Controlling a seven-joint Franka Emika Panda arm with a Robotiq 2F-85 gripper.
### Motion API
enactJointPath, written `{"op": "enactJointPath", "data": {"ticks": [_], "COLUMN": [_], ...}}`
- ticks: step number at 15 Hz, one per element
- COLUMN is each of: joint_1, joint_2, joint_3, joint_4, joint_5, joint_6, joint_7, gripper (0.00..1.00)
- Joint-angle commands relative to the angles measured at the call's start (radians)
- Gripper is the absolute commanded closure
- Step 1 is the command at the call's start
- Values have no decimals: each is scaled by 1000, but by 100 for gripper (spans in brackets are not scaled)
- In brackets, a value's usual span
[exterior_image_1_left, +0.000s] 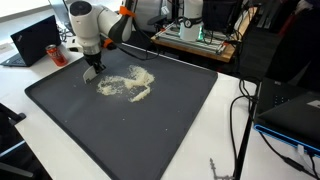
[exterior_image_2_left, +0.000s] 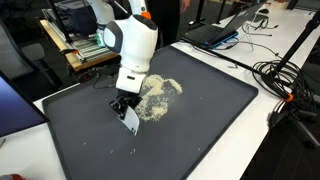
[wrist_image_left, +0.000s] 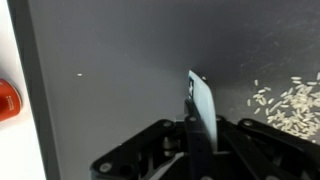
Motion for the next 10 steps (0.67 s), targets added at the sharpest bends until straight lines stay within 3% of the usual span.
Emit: {"op": "enactJointPath", "data": {"ticks": [1, 10], "joint_1": [3, -7], "joint_2": [-13, -148], "joint_3": [15, 72], "joint_4": [-35, -208], "joint_5": [-9, -8], "joint_6": [7, 59], "joint_7": [-21, -137], "gripper": [99, 99]}}
